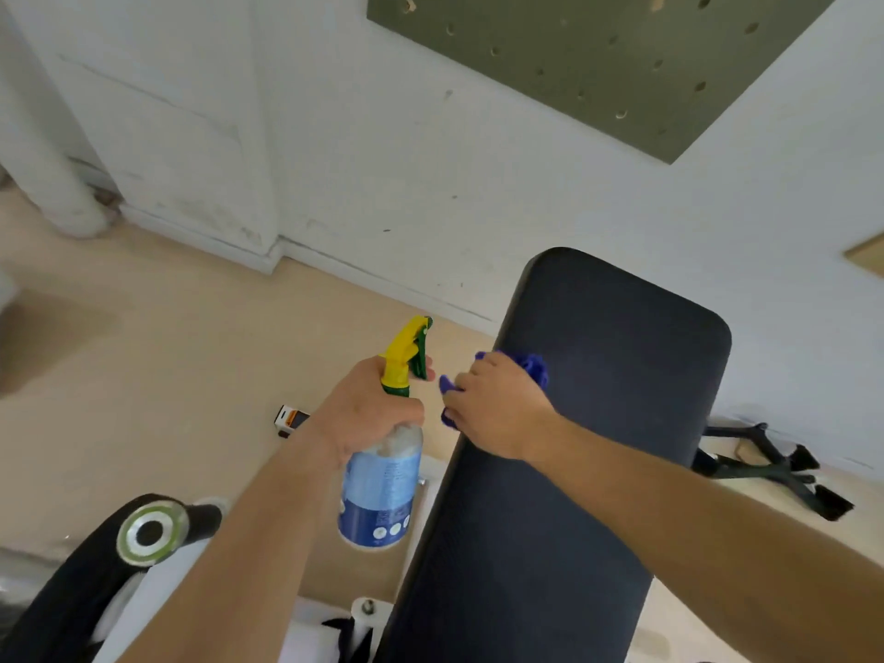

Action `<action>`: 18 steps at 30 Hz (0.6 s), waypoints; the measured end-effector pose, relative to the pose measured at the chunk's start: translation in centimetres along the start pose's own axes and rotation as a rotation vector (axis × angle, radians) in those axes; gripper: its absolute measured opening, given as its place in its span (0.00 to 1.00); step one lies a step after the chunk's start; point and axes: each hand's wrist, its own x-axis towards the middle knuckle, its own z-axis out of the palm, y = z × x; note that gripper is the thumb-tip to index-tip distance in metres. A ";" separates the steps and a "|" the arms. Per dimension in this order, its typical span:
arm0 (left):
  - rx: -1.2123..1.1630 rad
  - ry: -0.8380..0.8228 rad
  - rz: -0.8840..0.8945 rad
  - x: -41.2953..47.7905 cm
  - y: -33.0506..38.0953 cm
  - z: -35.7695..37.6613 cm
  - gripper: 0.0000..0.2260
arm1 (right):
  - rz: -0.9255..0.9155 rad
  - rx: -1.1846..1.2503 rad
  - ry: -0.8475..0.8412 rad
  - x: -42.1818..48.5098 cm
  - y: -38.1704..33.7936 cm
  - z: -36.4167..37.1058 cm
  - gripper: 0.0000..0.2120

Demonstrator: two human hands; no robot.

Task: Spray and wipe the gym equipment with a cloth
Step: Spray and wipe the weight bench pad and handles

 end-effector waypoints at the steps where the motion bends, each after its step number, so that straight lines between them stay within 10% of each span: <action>1: 0.011 0.009 0.000 -0.2 -0.2 -0.3 0.20 | -0.072 0.069 -0.035 -1.0 -1.7 0.3 0.12; 9: 0.129 -0.075 -0.013 -0.7 -1.1 -1.2 0.19 | 0.315 -0.228 -0.071 3.2 9.1 -6.7 0.09; 18: 0.141 -0.169 -0.034 -2.9 -2.7 -0.4 0.18 | -0.012 0.133 -0.116 -1.3 -1.5 -2.3 0.08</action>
